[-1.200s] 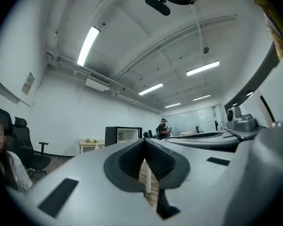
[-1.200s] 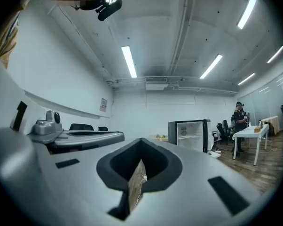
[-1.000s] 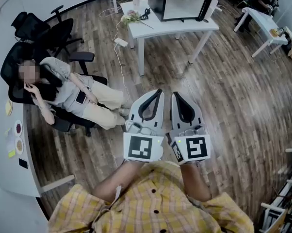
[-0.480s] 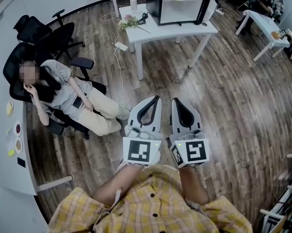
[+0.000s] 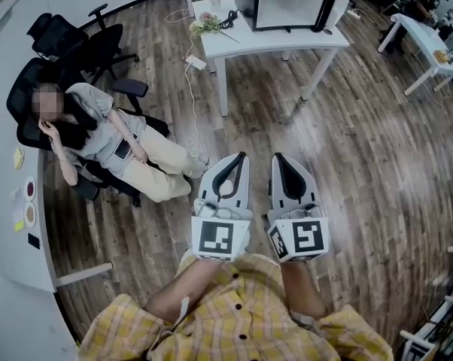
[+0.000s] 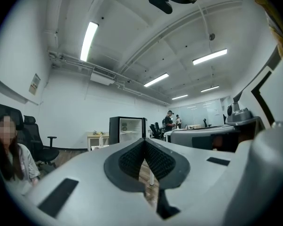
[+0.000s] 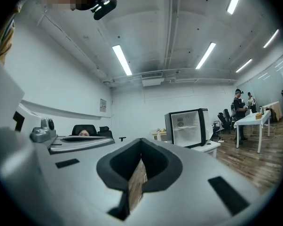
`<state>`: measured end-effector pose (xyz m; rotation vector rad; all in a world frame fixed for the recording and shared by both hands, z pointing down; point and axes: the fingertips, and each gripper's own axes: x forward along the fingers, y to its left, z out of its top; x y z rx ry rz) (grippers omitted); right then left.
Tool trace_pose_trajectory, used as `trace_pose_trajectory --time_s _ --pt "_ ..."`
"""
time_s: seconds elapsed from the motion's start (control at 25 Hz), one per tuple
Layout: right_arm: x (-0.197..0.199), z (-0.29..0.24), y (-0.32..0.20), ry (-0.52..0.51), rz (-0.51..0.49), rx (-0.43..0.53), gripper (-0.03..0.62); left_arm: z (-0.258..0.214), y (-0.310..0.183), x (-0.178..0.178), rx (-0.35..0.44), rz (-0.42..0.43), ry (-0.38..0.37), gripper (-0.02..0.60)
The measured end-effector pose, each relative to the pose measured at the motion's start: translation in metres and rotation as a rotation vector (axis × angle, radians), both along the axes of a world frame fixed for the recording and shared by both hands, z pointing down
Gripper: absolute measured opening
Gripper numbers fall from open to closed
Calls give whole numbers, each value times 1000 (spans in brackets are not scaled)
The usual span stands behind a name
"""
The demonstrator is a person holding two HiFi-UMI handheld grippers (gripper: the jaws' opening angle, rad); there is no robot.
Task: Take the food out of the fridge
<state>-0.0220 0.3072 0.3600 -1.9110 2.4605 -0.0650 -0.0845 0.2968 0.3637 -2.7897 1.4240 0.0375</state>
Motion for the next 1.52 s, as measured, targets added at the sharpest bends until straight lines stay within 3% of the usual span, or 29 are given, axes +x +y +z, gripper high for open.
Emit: trace_pose_trajectory --time_s 0.36,0.76,1.12,1.52 --pt "14 4 -44 34 20 5 8 13 -46 19 -15 42 5 8" --pt "31 2 -154 57 54 17 8 8 -164 38 4 50 43 8" --pt "51 -17 -260 67 112 8 8 -20 -271 61 34 109 47 8" --pt "54 -17 -325 78 143 -19 8 -26 -333 68 21 137 44 8"
